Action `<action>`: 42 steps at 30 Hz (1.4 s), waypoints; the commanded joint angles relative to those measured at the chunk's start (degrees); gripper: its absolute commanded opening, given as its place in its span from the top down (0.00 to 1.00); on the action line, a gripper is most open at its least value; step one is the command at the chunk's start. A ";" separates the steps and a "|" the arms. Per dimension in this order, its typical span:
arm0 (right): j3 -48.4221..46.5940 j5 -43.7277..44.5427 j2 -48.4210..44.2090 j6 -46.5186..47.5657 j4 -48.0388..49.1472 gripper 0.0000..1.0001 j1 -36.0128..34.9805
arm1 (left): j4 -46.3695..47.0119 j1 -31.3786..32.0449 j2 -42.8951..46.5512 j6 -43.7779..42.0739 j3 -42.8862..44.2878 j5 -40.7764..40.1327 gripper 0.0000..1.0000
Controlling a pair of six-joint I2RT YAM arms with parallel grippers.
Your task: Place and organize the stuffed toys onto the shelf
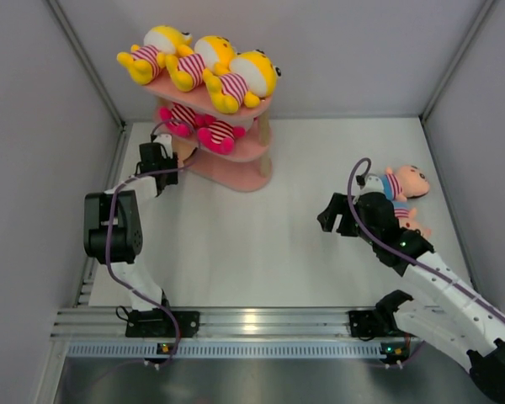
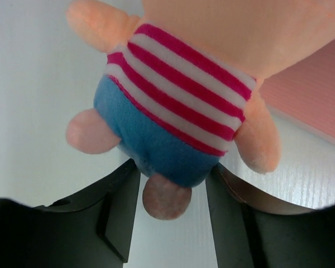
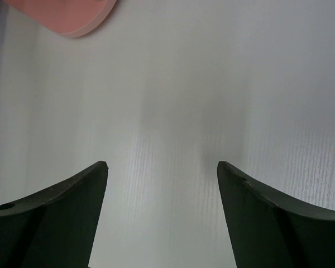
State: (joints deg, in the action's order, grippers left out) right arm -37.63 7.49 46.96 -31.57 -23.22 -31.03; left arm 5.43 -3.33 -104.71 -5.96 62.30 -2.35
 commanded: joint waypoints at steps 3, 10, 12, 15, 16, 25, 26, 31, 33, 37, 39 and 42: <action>-1.22 0.16 -0.73 -0.07 0.55 0.21 -0.70 | 4.41 0.17 5.73 -0.98 -1.66 0.24 0.44; -1.05 -0.63 -2.13 -0.51 0.11 0.20 -0.79 | 3.54 0.26 10.31 -3.01 -4.47 1.03 0.29; -0.96 -0.63 -2.49 -0.68 0.11 0.20 -0.70 | 2.05 0.26 11.63 -3.54 -5.26 1.64 0.28; -0.87 -0.81 -3.19 -0.86 -0.16 0.20 -0.79 | -0.32 -0.09 13.38 -3.63 -6.22 1.82 0.28; -0.87 -0.81 -3.63 -0.95 -0.24 0.20 -0.70 | -1.20 -0.27 13.91 -3.28 -6.40 2.08 0.28; 0.27 -0.98 -5.56 -1.65 -0.42 0.20 -0.79 | -9.29 -4.04 25.51 -2.22 -13.25 5.86 0.63; 0.45 -0.98 -5.74 -1.65 -0.25 0.20 -0.70 | -9.21 -4.75 26.04 -1.96 -13.70 6.21 0.66; 0.89 -0.98 -6.18 -1.48 -0.33 0.20 -0.70 | -6.05 -8.71 21.49 -3.18 -14.50 8.23 0.61; 0.89 -0.90 -6.27 -1.39 -0.42 0.20 -0.62 | -4.31 -8.80 18.23 -2.66 -12.56 12.08 0.56; 1.59 -0.02 -7.75 -1.56 -1.12 0.20 -0.79 | 0.09 -8.80 14.27 1.11 -10.89 13.87 0.50; 1.94 0.42 -8.20 -1.48 -1.65 0.20 -0.70 | 2.03 -8.80 12.86 0.60 -10.71 14.21 0.50; 2.03 1.65 -8.64 -1.30 -2.35 0.20 -0.79 | 2.65 -8.80 10.58 -0.20 -9.40 14.30 0.50</action>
State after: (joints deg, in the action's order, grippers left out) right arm -35.55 7.11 39.38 -32.80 -24.36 -31.03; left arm 1.85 -12.08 -93.17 -6.74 49.28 9.87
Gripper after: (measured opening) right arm 0.796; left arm 0.504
